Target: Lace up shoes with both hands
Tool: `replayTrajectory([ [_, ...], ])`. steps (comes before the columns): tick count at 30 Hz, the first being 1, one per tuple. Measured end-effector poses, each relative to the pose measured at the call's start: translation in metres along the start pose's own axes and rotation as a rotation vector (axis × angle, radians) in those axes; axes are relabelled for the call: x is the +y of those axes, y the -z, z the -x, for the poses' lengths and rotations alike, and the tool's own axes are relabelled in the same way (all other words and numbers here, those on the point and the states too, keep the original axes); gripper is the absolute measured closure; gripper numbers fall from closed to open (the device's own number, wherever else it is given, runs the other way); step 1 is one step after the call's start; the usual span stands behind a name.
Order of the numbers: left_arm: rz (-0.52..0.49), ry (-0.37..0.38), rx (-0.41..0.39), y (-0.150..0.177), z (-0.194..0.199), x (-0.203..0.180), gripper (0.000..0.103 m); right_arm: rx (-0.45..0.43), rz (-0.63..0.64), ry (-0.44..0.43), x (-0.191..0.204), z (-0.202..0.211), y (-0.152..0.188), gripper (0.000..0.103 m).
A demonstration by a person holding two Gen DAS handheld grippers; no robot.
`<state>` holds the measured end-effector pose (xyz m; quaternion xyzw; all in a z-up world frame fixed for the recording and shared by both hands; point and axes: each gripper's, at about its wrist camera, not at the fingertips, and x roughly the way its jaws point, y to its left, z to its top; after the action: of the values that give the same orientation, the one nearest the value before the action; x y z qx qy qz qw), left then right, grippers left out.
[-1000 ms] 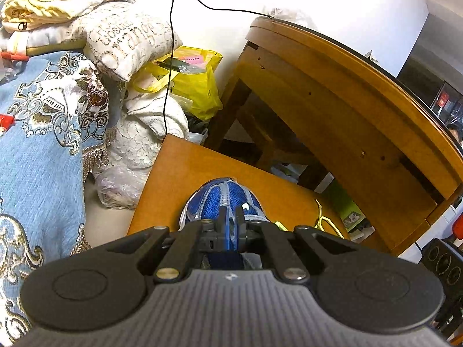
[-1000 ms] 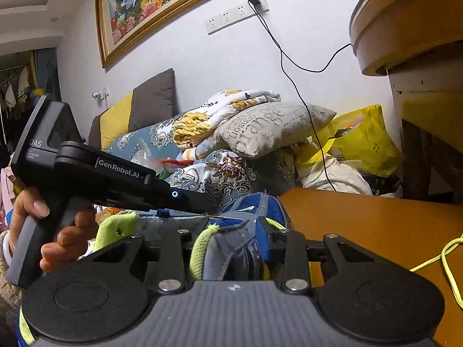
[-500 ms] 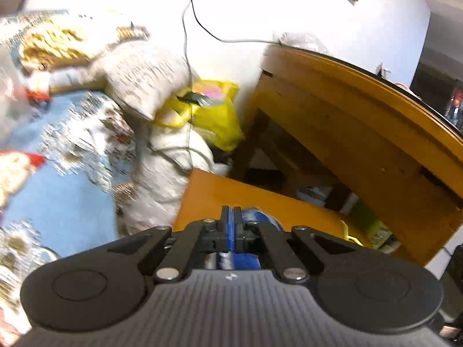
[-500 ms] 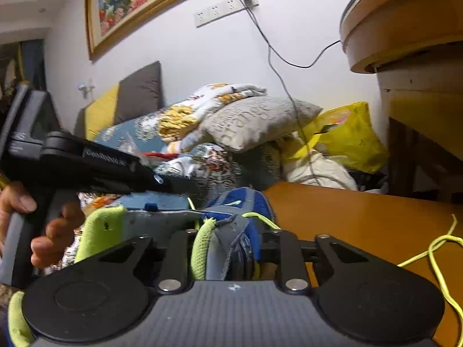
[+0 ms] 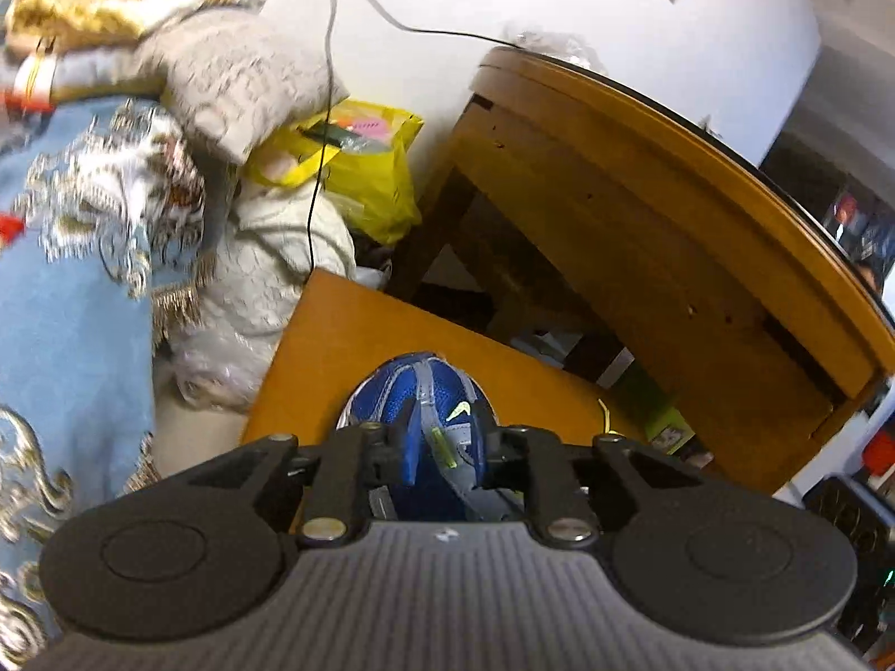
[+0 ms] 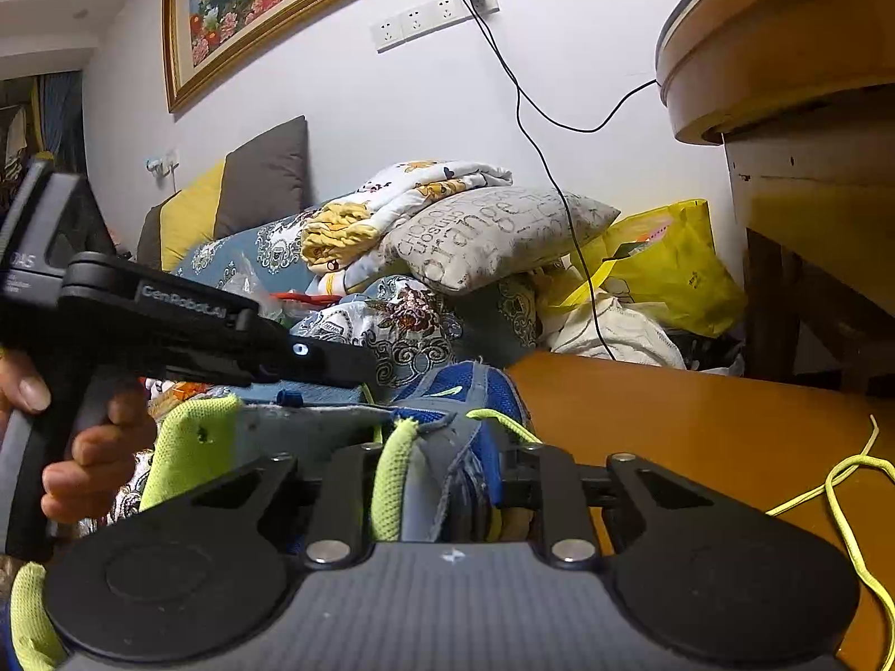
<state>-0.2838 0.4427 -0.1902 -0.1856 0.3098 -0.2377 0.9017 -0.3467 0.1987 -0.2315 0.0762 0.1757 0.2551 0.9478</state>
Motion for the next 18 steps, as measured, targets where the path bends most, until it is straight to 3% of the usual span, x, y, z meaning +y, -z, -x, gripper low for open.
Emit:
replayTrajectory([
  [2, 0.039, 0.024, 0.019, 0.001, -0.003, 0.004, 0.088, 0.0, -0.002, 0.001, 0.0, 0.0, 0.0, 0.078],
  [3, 0.045, 0.029, 0.024, 0.001, -0.004, 0.004, 0.1, 0.0, -0.003, 0.002, 0.0, 0.001, -0.001, 0.078],
  [11, -0.016, -0.039, -0.047, -0.001, 0.006, -0.005, 0.102, 0.012, -0.009, 0.058, 0.005, 0.0, 0.001, 0.079],
  [14, -0.067, -0.148, -0.15, -0.003, 0.021, -0.01, 0.102, 0.017, -0.02, 0.07, 0.004, 0.0, 0.001, 0.079],
  [16, -0.1, -0.124, -0.166, -0.005, 0.031, -0.011, 0.102, 0.019, -0.023, 0.073, 0.004, 0.0, 0.001, 0.079],
  [18, -0.106, -0.061, -0.134, -0.006, 0.033, -0.012, 0.1, 0.02, -0.023, 0.072, 0.003, 0.0, 0.001, 0.079],
])
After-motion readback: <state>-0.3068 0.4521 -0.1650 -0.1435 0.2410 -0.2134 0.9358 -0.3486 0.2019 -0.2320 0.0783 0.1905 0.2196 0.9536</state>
